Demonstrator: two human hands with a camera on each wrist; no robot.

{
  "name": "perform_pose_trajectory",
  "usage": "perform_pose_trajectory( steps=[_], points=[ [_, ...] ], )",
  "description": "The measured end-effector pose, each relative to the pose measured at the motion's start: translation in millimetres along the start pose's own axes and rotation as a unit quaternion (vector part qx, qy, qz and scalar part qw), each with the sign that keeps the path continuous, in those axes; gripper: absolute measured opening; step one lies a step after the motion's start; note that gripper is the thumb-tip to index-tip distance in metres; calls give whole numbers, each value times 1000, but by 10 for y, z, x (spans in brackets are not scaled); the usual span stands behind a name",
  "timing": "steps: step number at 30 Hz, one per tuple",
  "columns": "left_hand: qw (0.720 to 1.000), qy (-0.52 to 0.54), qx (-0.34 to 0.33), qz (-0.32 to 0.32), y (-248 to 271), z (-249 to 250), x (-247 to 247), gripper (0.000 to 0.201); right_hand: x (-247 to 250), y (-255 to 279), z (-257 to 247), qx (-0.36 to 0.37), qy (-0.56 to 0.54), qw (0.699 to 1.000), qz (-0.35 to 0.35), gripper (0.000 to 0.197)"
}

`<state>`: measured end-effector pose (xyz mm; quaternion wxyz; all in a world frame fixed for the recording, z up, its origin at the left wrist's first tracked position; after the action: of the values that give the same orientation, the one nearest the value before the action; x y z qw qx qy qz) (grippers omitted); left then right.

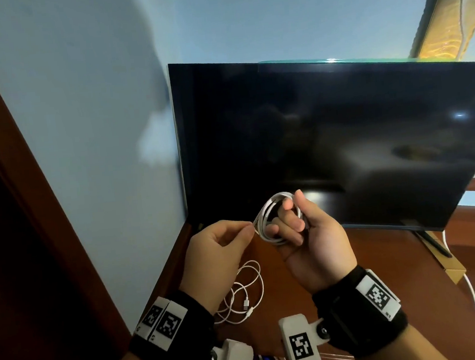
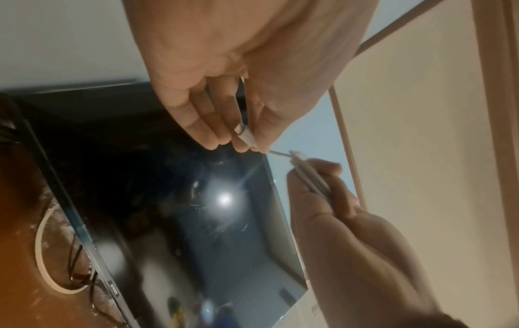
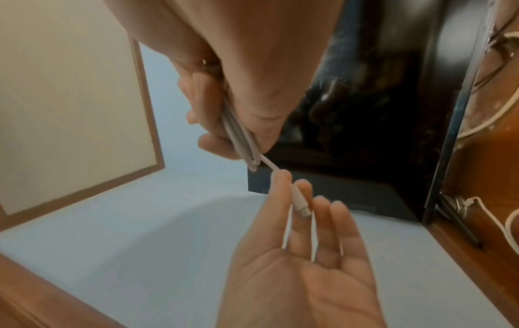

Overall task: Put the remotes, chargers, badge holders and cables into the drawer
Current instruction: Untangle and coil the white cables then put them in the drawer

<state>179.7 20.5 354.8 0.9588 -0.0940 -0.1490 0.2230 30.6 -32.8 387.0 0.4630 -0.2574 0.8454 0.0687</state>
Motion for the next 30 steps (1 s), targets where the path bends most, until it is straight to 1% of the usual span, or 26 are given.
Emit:
perform_pose_trajectory(
  steps=[1,3,5,7,9,11,13,14,15,16,18,20,22,25,27,30],
  points=[
    [1000,7,7,-2,-13,-3,9,11,-4,1,2,-8,-16,1000,-10,33],
    [999,19,19,-28,-26,11,-1,12,-9,2,11,-17,-37,999,-29,33],
    [995,47,41,-75,-19,7,-40,15,-26,4,19,-25,-52,997,-42,32],
    [984,101,85,-119,-7,-22,-89,18,-46,3,19,-26,-52,997,-42,33],
    [958,198,148,-145,-15,-53,-127,21,-76,8,10,-18,-25,999,-27,33],
    [919,301,199,-158,-31,-45,-121,30,-94,15,6,-7,19,1000,-1,33],
    [889,361,224,-171,-54,-17,-80,38,-85,19,15,0,46,999,16,34],
    [882,373,224,-181,-65,-7,-57,40,-72,18,25,2,53,998,20,34],
    [884,369,215,-190,-75,3,-36,41,-57,20,36,3,58,998,23,34],
    [894,352,199,-194,-88,6,-27,42,-41,19,47,4,62,998,25,34],
    [918,312,163,-184,-106,32,-16,38,-22,21,63,6,69,997,26,34],
    [933,286,145,-166,-123,30,-8,35,-18,25,63,1,66,998,22,34],
    [947,251,117,-162,-135,-15,15,36,-11,21,48,-9,53,999,8,34],
    [972,144,49,-181,-147,-76,48,34,2,12,34,-39,20,999,-26,34],
    [980,72,15,-183,-153,-76,50,28,12,7,41,-53,5,998,-41,34],
    [987,-1,-30,-158,-180,-55,63,29,7,9,52,-68,-14,996,-49,34]
  ],
)
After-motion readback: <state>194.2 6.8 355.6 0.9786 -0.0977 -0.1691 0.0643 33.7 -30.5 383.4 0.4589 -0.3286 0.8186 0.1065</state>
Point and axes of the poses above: each hand's wrist, its own y-axis away from the middle knuckle, its own x-axis out of the back of the hand, z = x × y, the point moved 1 cm from there along -y, towards the middle knuckle, and after that the axes turned 5 degrees about -y, right-handed, at the moved point
